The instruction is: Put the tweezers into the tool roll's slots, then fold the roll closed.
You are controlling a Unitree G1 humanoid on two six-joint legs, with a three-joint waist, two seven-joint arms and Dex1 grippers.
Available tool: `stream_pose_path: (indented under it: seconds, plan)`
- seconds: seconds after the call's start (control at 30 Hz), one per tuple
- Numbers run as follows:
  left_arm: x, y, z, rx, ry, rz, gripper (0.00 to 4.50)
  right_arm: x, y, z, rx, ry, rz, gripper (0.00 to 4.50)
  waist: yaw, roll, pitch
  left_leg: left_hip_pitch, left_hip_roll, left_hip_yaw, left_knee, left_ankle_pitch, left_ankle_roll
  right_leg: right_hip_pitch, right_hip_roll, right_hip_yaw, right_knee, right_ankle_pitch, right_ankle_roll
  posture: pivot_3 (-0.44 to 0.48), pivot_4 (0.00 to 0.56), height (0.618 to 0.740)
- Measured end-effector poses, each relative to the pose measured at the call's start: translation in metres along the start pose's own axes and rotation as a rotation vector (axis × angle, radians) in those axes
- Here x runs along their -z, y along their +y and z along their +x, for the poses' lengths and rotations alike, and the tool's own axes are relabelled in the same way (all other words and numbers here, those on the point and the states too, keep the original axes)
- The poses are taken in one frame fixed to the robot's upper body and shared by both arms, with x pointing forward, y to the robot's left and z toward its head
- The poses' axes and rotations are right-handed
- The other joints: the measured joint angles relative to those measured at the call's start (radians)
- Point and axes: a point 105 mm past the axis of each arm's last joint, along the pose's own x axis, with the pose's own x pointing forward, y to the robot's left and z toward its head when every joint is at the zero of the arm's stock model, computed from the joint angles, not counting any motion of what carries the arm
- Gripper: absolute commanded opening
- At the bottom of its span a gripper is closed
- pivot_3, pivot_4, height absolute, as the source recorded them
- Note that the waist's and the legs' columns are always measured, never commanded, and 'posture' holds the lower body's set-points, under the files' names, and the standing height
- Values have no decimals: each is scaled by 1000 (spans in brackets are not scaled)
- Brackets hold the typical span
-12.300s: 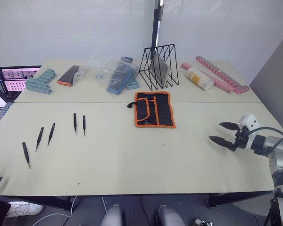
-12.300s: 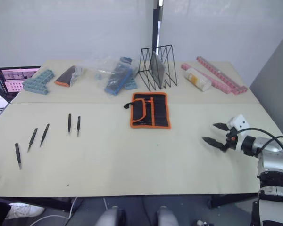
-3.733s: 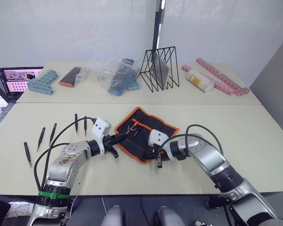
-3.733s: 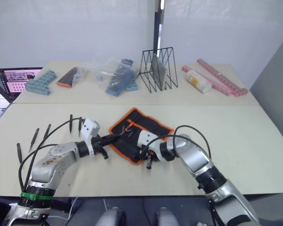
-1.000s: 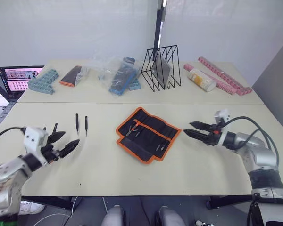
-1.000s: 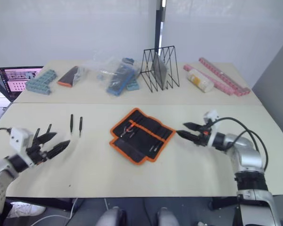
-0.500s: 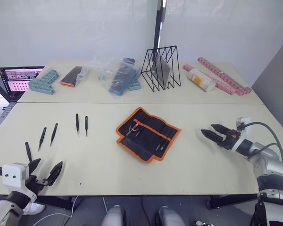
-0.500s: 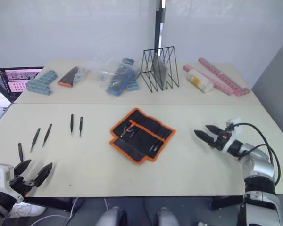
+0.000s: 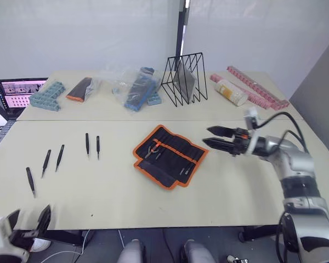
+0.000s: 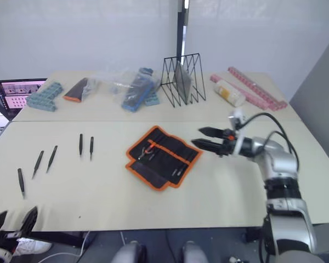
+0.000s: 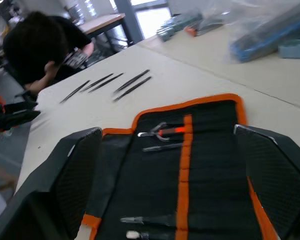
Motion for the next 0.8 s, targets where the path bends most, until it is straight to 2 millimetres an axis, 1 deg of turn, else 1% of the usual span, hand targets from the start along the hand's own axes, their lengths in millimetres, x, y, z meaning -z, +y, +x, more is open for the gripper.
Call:
stream_pose_path:
  seconds: [0.07, 0.13, 0.17, 0.27, 0.37, 0.43, 0.53, 0.63, 0.7, 0.8]
  plan:
    - [3, 12, -14, -95, 0, 0, 4500, -7, 6, 17, -80, 17, -42, 4486, 4, -1, 0, 0, 0, 0, 0, 0, 0, 0, 0, 0, 0, 0, 0, 0, 150, 685]
    - [5, 18, -28, -161, 6, -1, 4500, -15, 13, 30, -151, 24, -70, 4486, 6, -1, 1, -1, 0, 0, 1, 0, 0, -1, 0, 0, -1, 0, 0, 0, 150, 685]
    - [7, 19, -39, -200, 16, -8, 4500, -21, 19, 40, -210, 32, -100, 4486, 3, -2, 1, -2, 0, 1, 1, 0, 0, -1, -1, 0, -1, 0, 0, 0, 150, 685]
    - [11, 19, -58, -255, 34, -40, 4500, -30, 35, 60, -330, 52, -160, 4486, 3, -3, 1, -2, 0, 1, 0, 0, 0, -2, 0, 0, -1, 0, 0, 0, 150, 685]
    - [9, 18, -69, -289, 32, -51, 4500, -29, 46, 70, -416, 68, -172, 4486, 7, -4, 1, -3, 0, 0, 1, 0, 0, -1, -1, -1, -1, 0, 0, 0, 150, 685]
    - [4, 16, -70, -295, 12, -57, 4500, -26, 49, 72, -441, 87, -179, 4486, 8, -4, 1, -3, 0, 1, 2, 0, 0, -1, -1, -2, -1, 0, 0, 0, 150, 685]
    - [-5, 11, -65, -285, -19, -70, 4500, -24, 51, 74, -459, 104, -192, 4486, 4, -4, 1, -3, 0, 1, 2, 0, 0, -2, 0, -1, -1, 0, 0, 0, 150, 685]
    - [-5, 11, -58, -294, 3, -108, 4500, -21, 51, 75, -459, 127, -207, 4486, 2, -4, 1, -3, 2, 1, 2, 0, 0, -2, 1, -1, -1, 0, 0, 0, 150, 685]
    - [-9, 12, -43, -273, 15, -102, 4500, -19, 52, 75, -462, 133, -208, 4486, 5, -4, 1, -3, 2, -1, 2, 0, 0, -3, 3, -3, 1, 0, 0, 0, 150, 685]
    - [-22, 10, -14, -226, 11, -87, 4500, -15, 56, 75, -471, 135, -218, 4486, 5, -4, 1, -2, 2, -1, 3, 0, 0, -2, 3, -3, 2, 0, -1, 0, 150, 685]
